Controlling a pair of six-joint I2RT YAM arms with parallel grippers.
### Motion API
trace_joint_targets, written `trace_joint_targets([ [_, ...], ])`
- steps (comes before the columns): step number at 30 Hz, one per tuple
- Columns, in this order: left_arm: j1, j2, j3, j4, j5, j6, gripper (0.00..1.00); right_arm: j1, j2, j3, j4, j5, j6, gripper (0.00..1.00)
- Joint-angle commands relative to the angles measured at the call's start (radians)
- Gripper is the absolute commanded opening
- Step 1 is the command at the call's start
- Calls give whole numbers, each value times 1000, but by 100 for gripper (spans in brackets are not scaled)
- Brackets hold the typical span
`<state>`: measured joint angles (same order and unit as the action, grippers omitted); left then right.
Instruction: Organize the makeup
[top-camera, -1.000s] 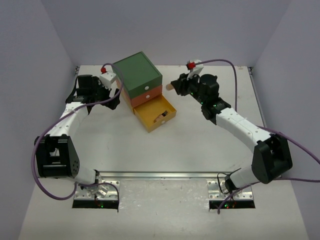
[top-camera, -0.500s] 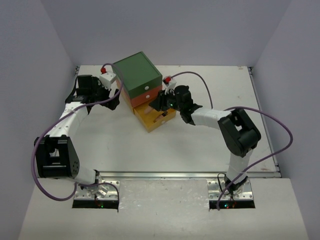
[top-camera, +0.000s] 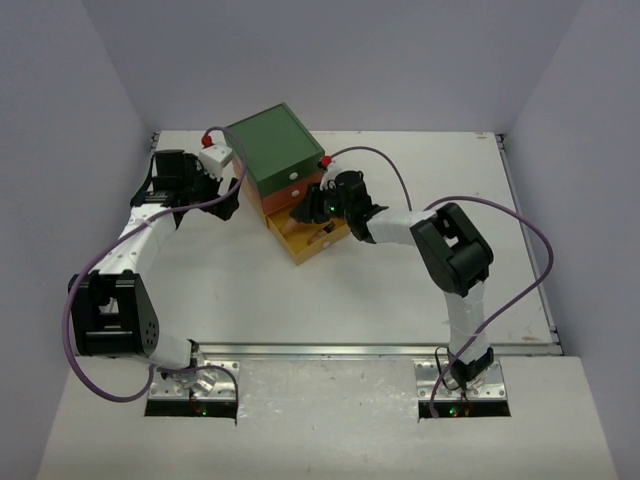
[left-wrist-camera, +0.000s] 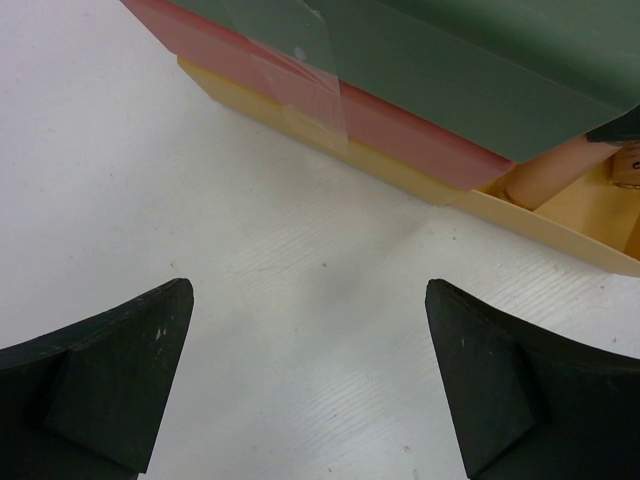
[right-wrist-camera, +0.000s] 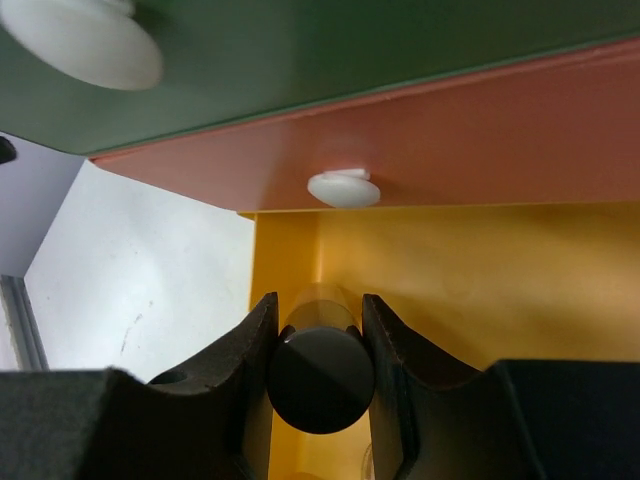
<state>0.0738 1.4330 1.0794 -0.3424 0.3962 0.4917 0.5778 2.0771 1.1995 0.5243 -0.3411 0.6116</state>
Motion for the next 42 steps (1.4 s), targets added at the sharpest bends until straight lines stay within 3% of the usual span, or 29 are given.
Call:
trace_joint_targets([
  [1, 11, -17, 36, 16, 6, 7, 100, -18, -3, 91, -79, 11, -43, 25],
  [4, 12, -20, 36, 14, 11, 7, 100, -22, 4, 147, -192, 49, -117, 48],
  [12, 11, -30, 29, 13, 4, 18, 100, -22, 17, 316, -438, 165, -303, 57],
  [17, 12, -39, 45, -4, 6, 23, 100, -22, -55, 324, -506, 208, -385, 58],
  [21, 11, -55, 64, -16, 12, 27, 100, -21, -147, 293, -573, 158, -422, 58],
  [25, 11, -68, 101, -30, 41, 22, 100, -21, -257, 208, -608, 125, -414, 57],
  [32, -8, -40, 227, -14, 112, -14, 100, -12, -486, -150, -489, 183, -227, 53],
  [38, -106, 101, 389, 4, -39, -55, 100, -4, -531, -360, -352, 252, -108, 49],
  [42, -154, 194, 487, 14, -146, -56, 100, -6, -505, -453, -213, 219, -24, 48],
])
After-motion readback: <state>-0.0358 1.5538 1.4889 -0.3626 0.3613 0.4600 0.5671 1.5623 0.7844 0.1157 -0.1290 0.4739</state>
